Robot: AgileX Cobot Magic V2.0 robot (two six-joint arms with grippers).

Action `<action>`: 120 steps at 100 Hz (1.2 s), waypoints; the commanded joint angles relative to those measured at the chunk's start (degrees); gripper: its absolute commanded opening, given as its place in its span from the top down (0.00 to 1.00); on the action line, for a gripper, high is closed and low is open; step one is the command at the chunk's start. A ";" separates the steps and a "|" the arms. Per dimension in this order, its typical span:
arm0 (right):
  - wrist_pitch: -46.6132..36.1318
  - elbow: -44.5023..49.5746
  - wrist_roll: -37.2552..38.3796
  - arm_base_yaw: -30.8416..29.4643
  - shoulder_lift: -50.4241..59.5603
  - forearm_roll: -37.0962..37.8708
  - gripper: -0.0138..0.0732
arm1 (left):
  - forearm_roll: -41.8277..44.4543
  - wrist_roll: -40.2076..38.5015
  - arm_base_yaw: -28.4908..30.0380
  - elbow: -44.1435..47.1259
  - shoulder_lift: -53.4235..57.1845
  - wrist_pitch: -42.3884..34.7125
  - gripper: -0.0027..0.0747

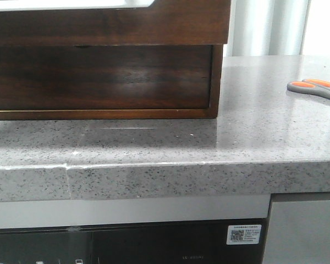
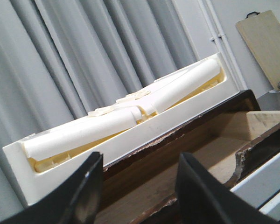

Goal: Put scissors in drawer with both arms
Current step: 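Lower the right gripper onto the grey-orange scissors and grasp them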

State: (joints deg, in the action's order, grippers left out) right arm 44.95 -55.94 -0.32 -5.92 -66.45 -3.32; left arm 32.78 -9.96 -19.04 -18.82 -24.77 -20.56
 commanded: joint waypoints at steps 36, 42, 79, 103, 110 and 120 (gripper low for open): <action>15.18 -31.37 -3.28 0.08 -26.08 0.07 0.48 | -1.76 -0.89 -0.07 -1.69 2.31 -0.37 0.55; 16.54 -33.67 -3.28 0.08 -28.52 0.07 0.48 | -1.76 -0.89 -0.07 -1.69 2.31 -0.37 0.55; 20.52 -40.77 -4.99 0.08 -39.57 0.07 0.48 | -1.76 -0.89 -0.07 -1.69 2.31 -0.37 0.55; 20.82 -41.01 -5.14 0.08 -42.47 0.07 0.48 | -1.76 -0.89 -0.07 -1.69 2.31 -0.37 0.55; 20.70 -41.01 -5.14 0.08 -42.58 0.30 0.48 | -1.76 -0.89 -0.07 -1.69 2.31 -0.37 0.55; 20.38 -41.01 -5.18 0.08 -42.58 0.30 0.48 | -1.76 -0.89 -0.07 -1.69 2.31 -0.37 0.55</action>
State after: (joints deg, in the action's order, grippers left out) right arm 66.06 -94.89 -4.87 -5.65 -111.74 -3.32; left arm 32.42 -10.18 -19.04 -18.82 -22.23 -17.92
